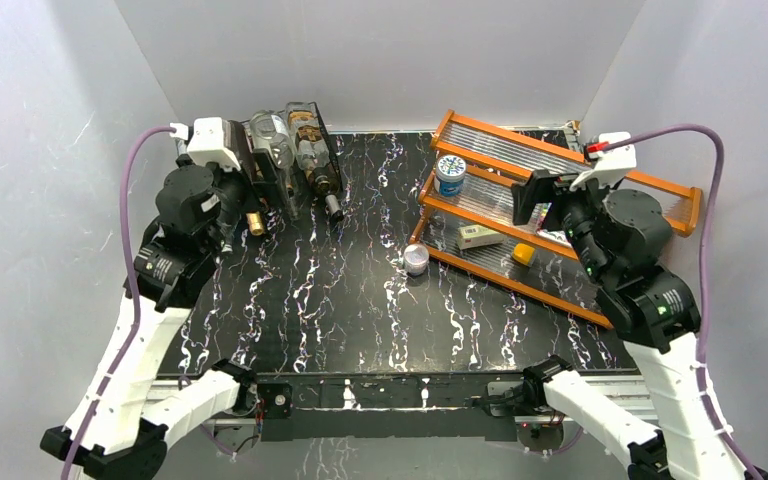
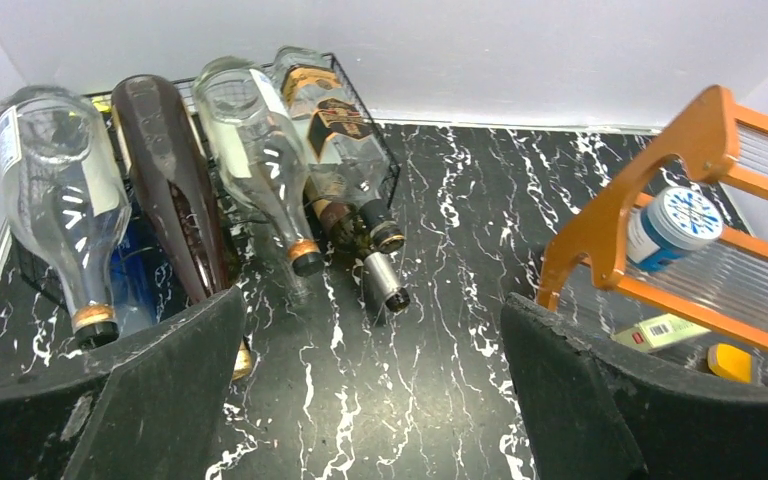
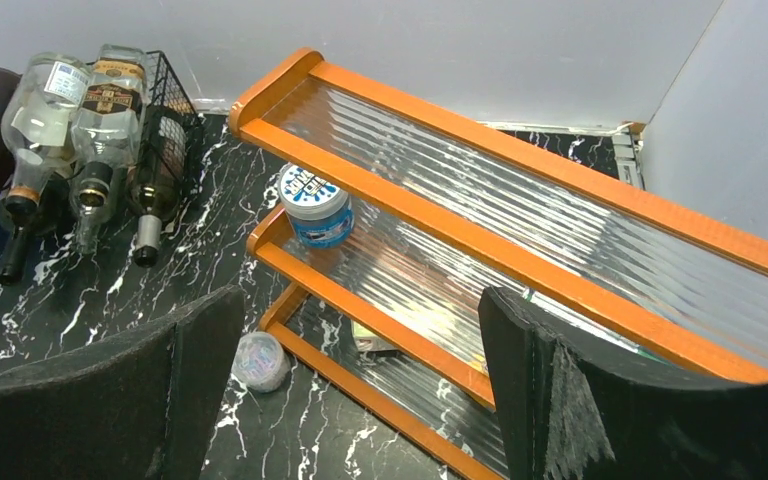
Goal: Take the wine bottle off the wine rack
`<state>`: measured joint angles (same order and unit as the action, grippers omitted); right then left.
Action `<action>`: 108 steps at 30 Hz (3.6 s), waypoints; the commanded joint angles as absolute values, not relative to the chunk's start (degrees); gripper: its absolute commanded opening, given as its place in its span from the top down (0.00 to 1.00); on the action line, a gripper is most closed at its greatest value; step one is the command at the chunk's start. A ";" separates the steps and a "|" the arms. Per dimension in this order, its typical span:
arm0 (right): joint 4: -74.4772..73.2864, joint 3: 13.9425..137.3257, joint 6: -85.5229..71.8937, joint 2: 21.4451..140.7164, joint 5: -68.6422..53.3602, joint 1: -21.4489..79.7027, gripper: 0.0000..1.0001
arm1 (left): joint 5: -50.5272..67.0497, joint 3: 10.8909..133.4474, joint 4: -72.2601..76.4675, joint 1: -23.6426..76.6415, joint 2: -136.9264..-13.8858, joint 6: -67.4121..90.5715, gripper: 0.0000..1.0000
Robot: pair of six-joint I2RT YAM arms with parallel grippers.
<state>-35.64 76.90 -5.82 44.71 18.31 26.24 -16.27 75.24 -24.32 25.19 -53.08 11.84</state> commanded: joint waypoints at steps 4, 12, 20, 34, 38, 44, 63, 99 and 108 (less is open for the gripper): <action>-27.39 75.92 -8.94 48.02 18.72 25.74 0.02 | -9.24 79.60 -26.32 16.66 -56.06 16.08 0.02; -25.87 77.08 -14.16 51.79 18.90 25.40 0.02 | -2.14 82.22 -30.33 11.20 -59.68 18.30 0.02; -26.77 78.44 -18.11 56.07 10.57 25.14 0.02 | 7.20 82.07 -34.71 9.23 -62.72 18.37 0.02; -16.24 67.79 -19.82 51.88 -11.97 24.95 0.02 | 10.51 81.02 -40.23 8.68 -66.54 15.73 0.02; -16.69 69.20 -20.29 53.60 -16.04 24.94 0.02 | 9.05 85.01 -42.53 8.64 -72.22 16.36 0.02; -14.70 68.33 -21.30 53.89 -19.37 24.96 0.02 | 19.04 89.34 -40.27 9.03 -81.87 21.16 0.05; -16.89 64.90 -19.26 50.62 -16.35 24.94 0.02 | -5.73 96.76 -32.38 19.09 -101.01 21.55 0.16; -19.50 63.81 -17.65 48.16 -12.22 24.96 0.02 | -6.26 99.20 -24.83 17.80 -109.22 28.50 0.73; -19.43 63.90 -17.65 48.49 -12.48 24.88 0.02 | 3.35 93.64 -19.34 14.35 -104.14 32.56 0.86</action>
